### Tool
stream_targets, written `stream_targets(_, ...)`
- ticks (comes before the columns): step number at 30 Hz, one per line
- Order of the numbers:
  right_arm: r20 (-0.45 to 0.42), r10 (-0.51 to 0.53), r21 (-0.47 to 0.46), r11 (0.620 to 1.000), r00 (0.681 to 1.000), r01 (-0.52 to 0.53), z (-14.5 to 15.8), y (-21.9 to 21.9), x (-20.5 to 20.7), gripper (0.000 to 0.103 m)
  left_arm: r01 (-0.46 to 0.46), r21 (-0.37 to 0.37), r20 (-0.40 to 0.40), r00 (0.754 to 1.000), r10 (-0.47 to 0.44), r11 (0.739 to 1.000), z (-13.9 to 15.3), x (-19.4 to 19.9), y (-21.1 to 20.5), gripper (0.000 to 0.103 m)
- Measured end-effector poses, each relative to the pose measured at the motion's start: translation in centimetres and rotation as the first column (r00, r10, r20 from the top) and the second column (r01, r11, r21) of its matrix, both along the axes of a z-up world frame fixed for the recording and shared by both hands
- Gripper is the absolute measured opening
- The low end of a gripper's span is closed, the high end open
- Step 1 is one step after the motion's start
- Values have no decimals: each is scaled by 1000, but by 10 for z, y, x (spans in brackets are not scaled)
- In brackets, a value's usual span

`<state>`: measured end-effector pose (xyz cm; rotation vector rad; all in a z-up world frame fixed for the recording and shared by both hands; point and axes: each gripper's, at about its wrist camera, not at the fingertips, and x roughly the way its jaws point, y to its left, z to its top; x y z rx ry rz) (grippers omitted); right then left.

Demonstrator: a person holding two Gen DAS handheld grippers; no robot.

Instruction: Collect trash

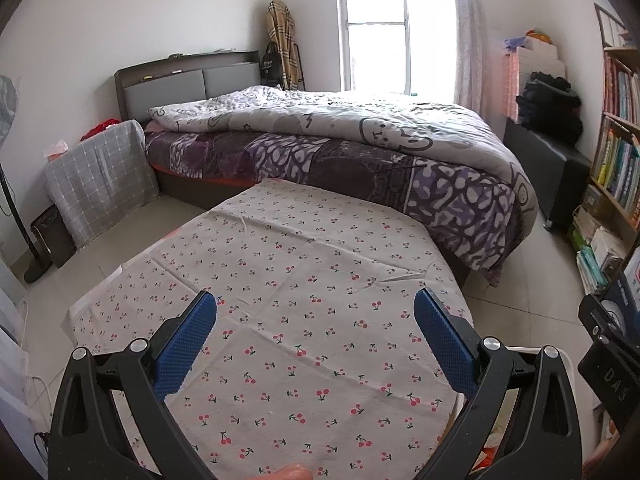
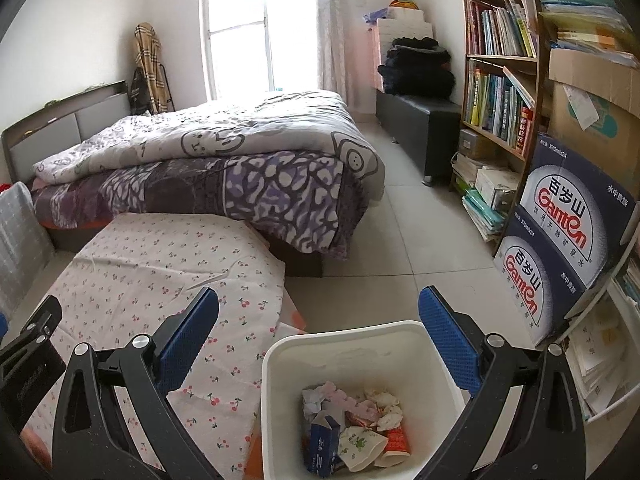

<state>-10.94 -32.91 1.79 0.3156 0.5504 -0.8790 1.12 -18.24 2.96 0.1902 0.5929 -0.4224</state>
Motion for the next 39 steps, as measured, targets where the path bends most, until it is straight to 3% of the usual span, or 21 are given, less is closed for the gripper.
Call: stream_targets(39, -24, 32, 12, 999, 999, -31, -7, 10, 10, 96, -10, 12, -12, 1000, 11, 1000, -7, 3, 4, 96)
